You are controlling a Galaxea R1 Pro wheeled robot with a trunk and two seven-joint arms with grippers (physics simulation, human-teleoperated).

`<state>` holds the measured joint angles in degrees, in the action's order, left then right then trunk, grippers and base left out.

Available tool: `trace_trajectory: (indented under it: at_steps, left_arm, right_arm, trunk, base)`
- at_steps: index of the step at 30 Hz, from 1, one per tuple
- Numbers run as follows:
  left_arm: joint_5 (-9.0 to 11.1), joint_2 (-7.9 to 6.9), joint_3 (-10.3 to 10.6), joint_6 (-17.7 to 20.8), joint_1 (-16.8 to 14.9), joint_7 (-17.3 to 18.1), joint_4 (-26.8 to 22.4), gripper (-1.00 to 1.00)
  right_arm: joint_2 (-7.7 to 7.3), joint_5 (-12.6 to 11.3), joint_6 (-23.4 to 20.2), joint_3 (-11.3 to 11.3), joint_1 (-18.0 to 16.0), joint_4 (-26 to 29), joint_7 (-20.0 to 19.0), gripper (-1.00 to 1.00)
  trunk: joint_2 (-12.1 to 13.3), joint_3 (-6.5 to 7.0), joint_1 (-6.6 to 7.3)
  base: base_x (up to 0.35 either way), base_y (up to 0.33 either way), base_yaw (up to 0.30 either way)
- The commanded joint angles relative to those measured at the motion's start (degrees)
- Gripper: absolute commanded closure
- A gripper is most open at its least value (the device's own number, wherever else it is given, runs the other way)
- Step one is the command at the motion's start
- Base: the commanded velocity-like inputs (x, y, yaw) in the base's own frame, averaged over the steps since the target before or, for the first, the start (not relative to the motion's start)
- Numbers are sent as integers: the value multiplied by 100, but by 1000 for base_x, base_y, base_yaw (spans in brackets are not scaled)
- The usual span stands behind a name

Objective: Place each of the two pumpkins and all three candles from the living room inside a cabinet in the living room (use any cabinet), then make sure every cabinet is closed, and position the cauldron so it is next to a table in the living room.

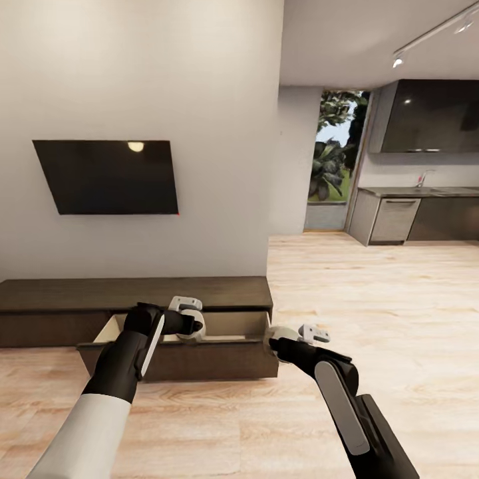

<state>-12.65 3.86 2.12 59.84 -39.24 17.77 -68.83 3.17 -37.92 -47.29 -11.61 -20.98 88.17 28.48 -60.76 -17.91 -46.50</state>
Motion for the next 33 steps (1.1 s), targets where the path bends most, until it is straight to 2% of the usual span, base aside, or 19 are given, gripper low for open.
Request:
trace_trajectory:
  at_steps: [1,21,25,30,32,33]
  left_arm:
    - [-58,1,-1,16,-4,51,0,100]
    - [-98,1,-1,16,-4,51,38,100]
    - [-109,1,-1,16,-9,51,45,100]
    - [-127,1,11,16,-13,43,98,100]
    - [-141,1,26,16,-13,32,132,100]
    - [-145,1,32,16,-13,31,150,100]
  right_arm:
    - [-23,-31,-13,-3,-7,8,57,100]
    - [-44,-14,-10,-30,-19,25,47,100]
    - [-33,-16,-68,-3,-53,-141,115,100]
    - [-32,-26,-110,20,-380,-798,196,100]
    - [-39,-42,-171,26,-795,-1251,346,100]
    - [-35,-43,-221,26,-891,-1319,388,100]
  trunk:
    - [-5,-8,-3]
    - [-5,-10,-3]
    - [-5,-10,-3]
    - [-5,-10,-3]
    - [-5,-10,-3]
    - [-5,-10,-3]
  base:
    - [276,147,0]
    - [235,143,0]
    - [209,35,0]
    - [208,8,0]
    - [208,2,0]
    - [208,1,0]
